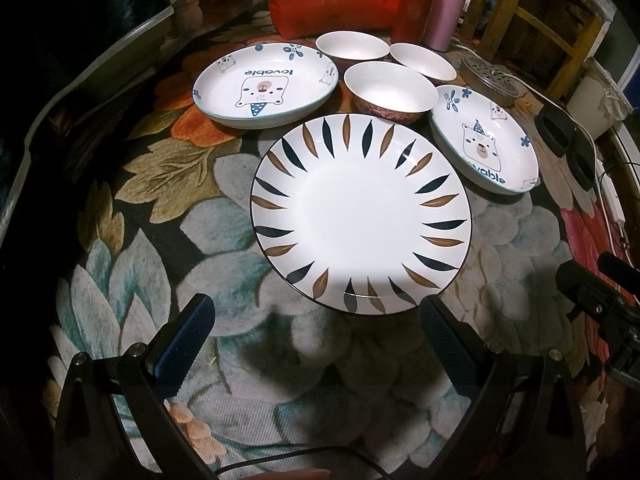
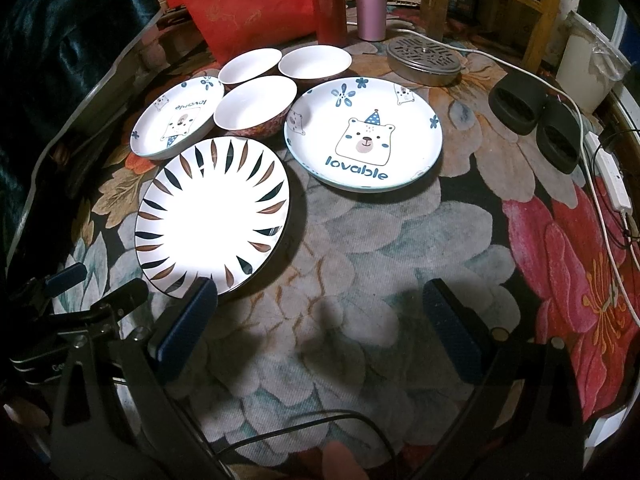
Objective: Organize plates and bowls
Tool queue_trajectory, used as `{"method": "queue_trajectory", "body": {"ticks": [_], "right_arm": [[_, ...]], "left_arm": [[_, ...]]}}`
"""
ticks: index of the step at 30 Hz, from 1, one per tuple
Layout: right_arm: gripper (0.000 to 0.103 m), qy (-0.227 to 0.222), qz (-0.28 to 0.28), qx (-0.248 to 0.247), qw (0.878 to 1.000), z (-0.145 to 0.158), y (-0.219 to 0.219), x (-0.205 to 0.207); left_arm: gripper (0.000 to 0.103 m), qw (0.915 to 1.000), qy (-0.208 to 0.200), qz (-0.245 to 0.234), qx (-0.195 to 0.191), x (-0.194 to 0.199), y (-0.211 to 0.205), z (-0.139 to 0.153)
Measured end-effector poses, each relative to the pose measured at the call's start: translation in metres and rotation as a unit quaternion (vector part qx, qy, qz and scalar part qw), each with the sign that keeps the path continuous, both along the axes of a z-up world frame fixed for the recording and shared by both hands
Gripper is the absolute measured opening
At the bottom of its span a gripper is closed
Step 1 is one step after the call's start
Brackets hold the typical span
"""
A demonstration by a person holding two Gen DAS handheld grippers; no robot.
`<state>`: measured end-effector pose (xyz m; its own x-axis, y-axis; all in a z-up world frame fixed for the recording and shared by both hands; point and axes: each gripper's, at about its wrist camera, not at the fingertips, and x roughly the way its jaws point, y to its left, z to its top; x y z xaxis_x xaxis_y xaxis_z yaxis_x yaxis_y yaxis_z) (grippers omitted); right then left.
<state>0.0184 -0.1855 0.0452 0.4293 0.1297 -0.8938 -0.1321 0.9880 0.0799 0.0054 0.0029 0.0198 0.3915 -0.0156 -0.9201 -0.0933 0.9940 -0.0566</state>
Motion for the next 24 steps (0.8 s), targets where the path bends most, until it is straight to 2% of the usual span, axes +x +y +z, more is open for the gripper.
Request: {"method": "queue_trajectory", "body": {"ticks": [24], "right_arm": [[0.103, 0.003, -0.001, 0.001, 1.0, -0.0015, -0.0002, -0.0002]], "left_arm": [[0.102, 1.0, 0.001, 0.0, 0.001, -0.0006, 0.0065, -0.0006]]}}
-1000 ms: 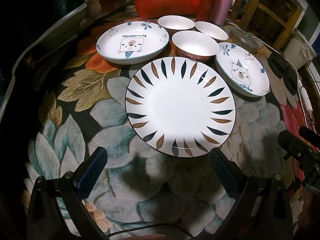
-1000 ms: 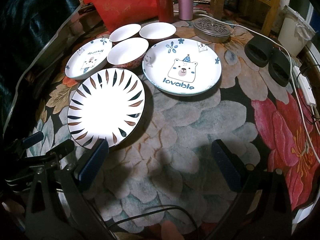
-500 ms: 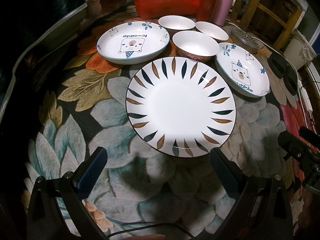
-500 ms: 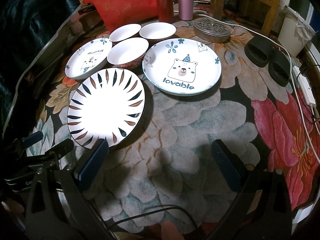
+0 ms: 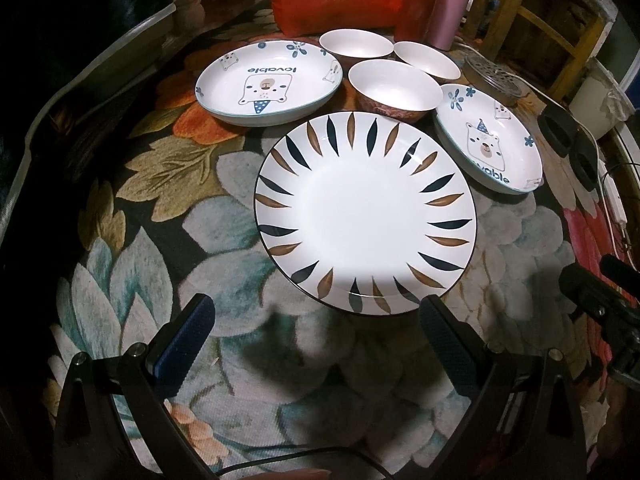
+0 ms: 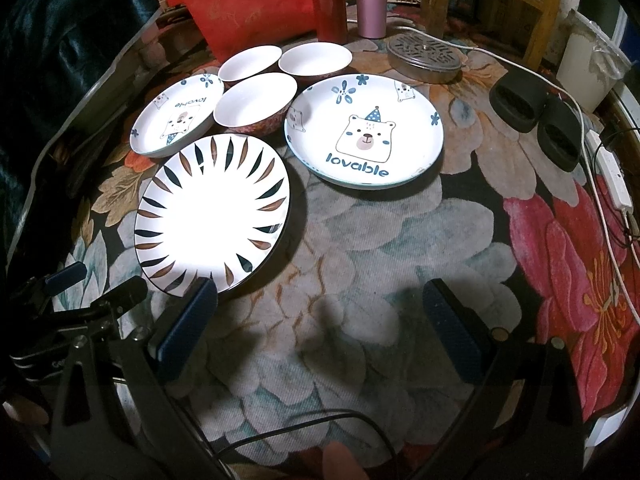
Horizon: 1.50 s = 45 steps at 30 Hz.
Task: Organize plates and bowls
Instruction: 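Grasp the rim of the leaf-pattern plate with the right gripper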
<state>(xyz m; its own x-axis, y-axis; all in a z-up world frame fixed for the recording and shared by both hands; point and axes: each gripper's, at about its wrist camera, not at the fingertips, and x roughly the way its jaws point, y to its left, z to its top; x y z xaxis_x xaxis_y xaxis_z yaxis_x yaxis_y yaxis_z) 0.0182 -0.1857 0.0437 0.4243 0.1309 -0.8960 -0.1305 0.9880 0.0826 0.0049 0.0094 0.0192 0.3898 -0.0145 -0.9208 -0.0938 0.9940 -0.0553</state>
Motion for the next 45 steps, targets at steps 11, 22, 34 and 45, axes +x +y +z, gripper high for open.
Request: {"method": "queue_trajectory", "body": {"ticks": [11, 22, 34, 45], "right_arm": [[0.102, 0.037, 0.009, 0.034, 0.999, -0.032, 0.012, 0.038], [0.083, 0.11, 0.038, 0.041, 0.992, -0.081, 0.044, 0.089], [0.027, 0.13, 0.057, 0.042, 0.989, -0.089, 0.046, 0.098], [0.02, 0.126, 0.034, 0.053, 0.99, -0.083, 0.044, 0.092]], "left_arm": [[0.102, 0.9997, -0.016, -0.02, -0.007, 0.047, 0.028, -0.014], [0.098, 0.9982, 0.022, -0.055, 0.011, 0.106, 0.039, -0.059], [0.043, 0.9945, 0.061, -0.078, -0.036, 0.126, 0.046, -0.074], [0.031, 0.9935, 0.074, -0.078, -0.039, 0.126, 0.057, -0.08]]}}
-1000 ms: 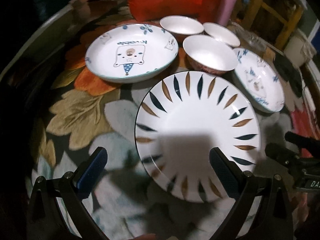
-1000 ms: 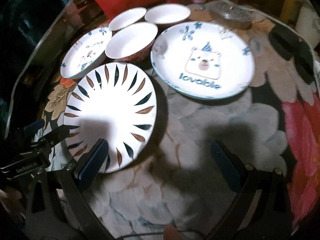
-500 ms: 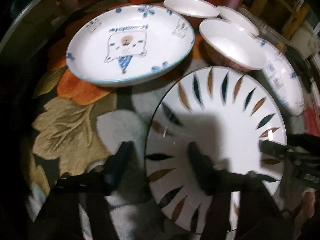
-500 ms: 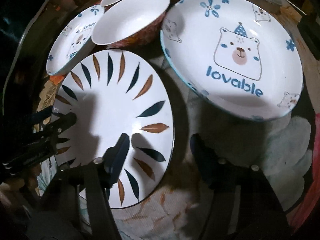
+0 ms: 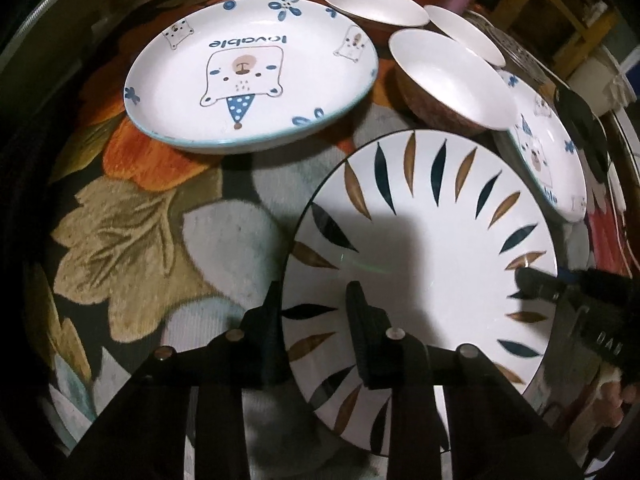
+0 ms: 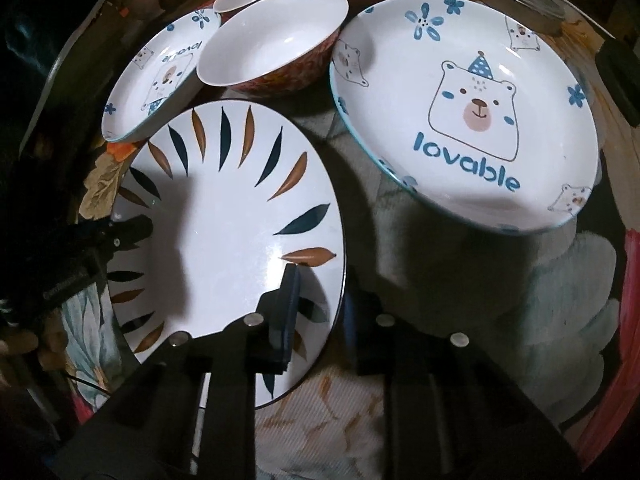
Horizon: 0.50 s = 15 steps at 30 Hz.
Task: Organize plates and bowls
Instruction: 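Grasp the rim of the leaf-pattern plate with the right gripper, then carry the leaf-pattern plate away from the dishes and set it down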
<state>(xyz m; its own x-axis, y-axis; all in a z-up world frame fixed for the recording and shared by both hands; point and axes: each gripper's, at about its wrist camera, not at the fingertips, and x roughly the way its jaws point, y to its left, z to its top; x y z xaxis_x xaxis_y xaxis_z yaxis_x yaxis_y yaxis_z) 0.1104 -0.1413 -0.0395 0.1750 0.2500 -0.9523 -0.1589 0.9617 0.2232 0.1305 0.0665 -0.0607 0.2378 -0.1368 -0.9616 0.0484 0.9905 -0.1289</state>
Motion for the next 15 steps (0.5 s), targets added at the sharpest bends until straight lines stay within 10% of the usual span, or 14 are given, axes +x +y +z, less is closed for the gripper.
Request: {"method": "queue_trajectory", "body": {"ticks": [15], "right_arm": [[0.016, -0.029, -0.039, 0.022, 0.999, 0.037, -0.036, -0.028]], "left_arm": [[0.031, 0.9988, -0.026, -0.023, -0.034, -0.036, -0.02, 0.045]]}}
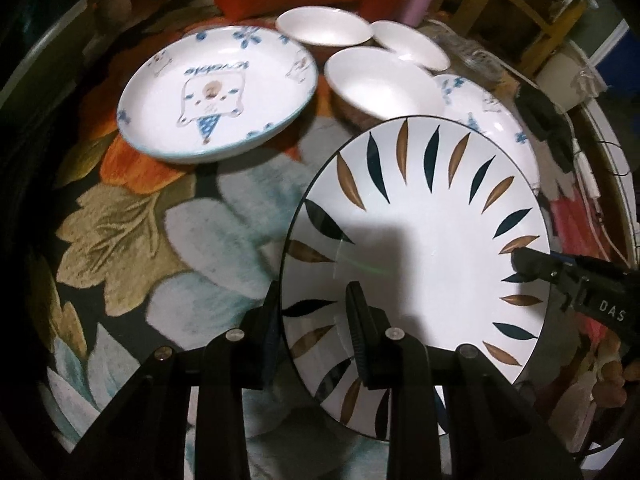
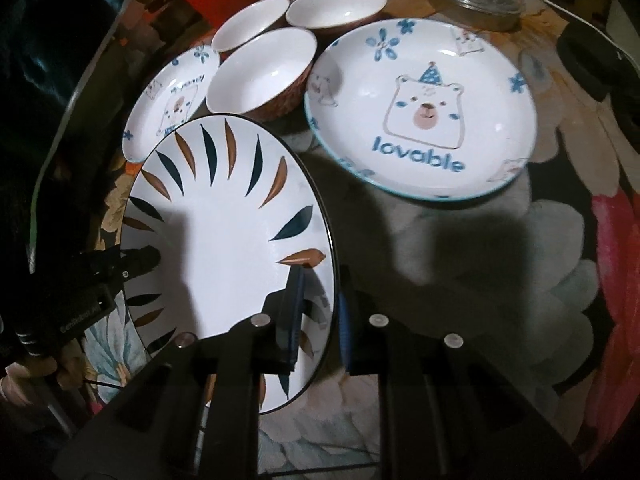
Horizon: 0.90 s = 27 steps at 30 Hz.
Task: Organize plates and bowls
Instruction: 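Carry the leaf-pattern plate away from the dishes and set it down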
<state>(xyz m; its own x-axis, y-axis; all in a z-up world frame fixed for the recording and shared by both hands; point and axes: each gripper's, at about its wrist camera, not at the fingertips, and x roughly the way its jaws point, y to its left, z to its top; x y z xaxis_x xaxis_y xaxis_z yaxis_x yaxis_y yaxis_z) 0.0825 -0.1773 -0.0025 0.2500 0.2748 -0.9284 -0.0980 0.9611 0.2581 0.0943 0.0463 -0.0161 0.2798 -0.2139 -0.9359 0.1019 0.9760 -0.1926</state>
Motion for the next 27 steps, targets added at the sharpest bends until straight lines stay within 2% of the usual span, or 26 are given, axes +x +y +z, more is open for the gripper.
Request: {"method": "queue_trajectory", "body": {"ticks": [7, 12, 20, 27], "right_arm": [[0.016, -0.016, -0.038, -0.005, 0.999, 0.016, -0.037, -0.011], [0.016, -0.025, -0.073, -0.01, 0.997, 0.026, -0.079, -0.022], [0.016, -0.02, -0.151, -0.006, 0.988, 0.033, -0.164, -0.045], [0.016, -0.006, -0.228, -0.009, 0.974, 0.028, -0.247, -0.062]], "left_arm": [[0.031, 0.999, -0.018, -0.038, -0.013, 0.01, -0.045, 0.018], [0.031, 0.9966, -0.03, -0.074, -0.021, 0.021, -0.097, 0.028], [0.031, 0.9873, -0.037, -0.152, -0.031, 0.024, -0.196, 0.035], [0.031, 0.9761, -0.026, -0.213, -0.031, 0.023, -0.287, 0.025]]}}
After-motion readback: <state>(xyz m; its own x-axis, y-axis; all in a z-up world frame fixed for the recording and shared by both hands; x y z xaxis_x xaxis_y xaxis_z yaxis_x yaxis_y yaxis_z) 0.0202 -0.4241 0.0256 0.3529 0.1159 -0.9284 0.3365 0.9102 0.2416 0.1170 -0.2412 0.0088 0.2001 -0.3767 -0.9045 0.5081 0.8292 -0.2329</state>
